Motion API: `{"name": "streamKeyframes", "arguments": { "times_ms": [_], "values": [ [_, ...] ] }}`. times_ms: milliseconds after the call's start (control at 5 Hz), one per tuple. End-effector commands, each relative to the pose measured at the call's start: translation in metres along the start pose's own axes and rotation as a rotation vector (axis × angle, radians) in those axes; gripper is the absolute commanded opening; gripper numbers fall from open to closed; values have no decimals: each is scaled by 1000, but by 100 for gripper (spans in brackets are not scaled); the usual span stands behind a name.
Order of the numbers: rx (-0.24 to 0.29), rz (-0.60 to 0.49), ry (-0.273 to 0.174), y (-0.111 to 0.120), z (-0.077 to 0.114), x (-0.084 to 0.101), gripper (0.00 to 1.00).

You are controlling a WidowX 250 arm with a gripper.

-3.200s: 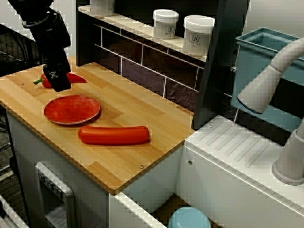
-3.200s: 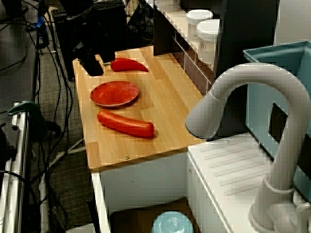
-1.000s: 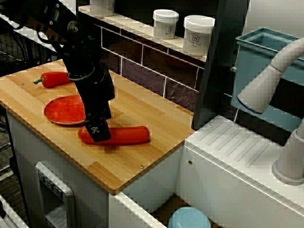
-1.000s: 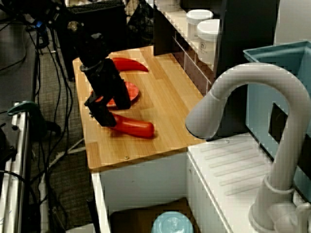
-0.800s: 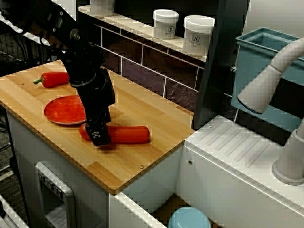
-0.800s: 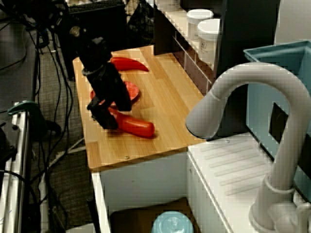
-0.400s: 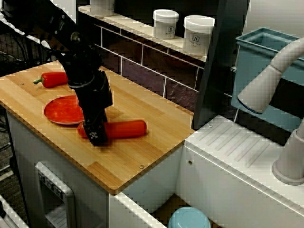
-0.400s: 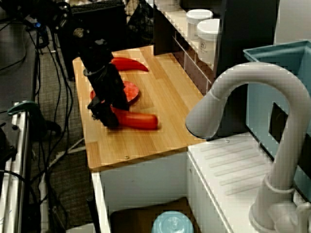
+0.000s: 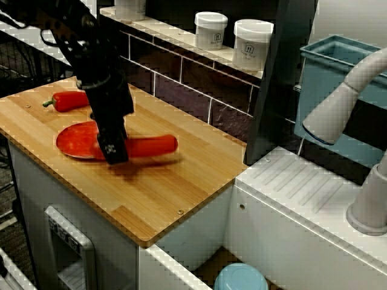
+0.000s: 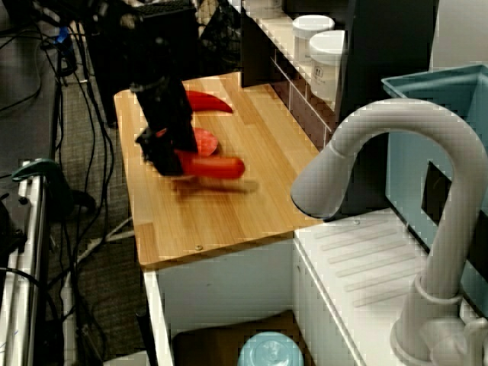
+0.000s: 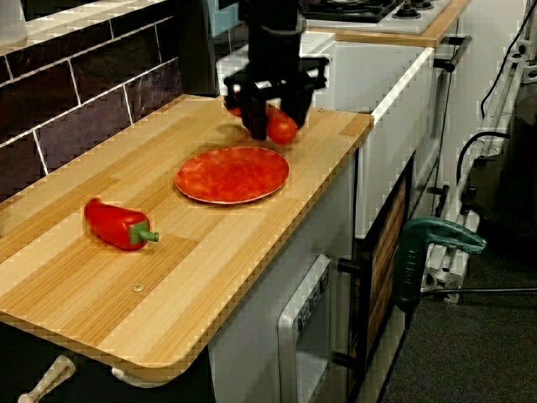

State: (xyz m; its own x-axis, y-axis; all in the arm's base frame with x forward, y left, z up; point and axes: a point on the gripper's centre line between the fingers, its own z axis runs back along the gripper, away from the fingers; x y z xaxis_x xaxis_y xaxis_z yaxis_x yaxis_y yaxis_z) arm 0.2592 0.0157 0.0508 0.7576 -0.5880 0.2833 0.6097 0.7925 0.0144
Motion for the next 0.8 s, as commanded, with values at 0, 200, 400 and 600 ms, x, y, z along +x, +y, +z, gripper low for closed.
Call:
{"name": "streamKeyframes", "arguments": {
  "times_ms": [0, 200, 400, 600],
  "values": [
    [-1, 73, -114, 34, 70, -7, 0],
    [18, 105, -132, 50, 82, -16, 0],
    [66, 121, -118, 67, 78, -31, 0],
    [111, 133, -104, 73, 59, -44, 0]
  ]
}}
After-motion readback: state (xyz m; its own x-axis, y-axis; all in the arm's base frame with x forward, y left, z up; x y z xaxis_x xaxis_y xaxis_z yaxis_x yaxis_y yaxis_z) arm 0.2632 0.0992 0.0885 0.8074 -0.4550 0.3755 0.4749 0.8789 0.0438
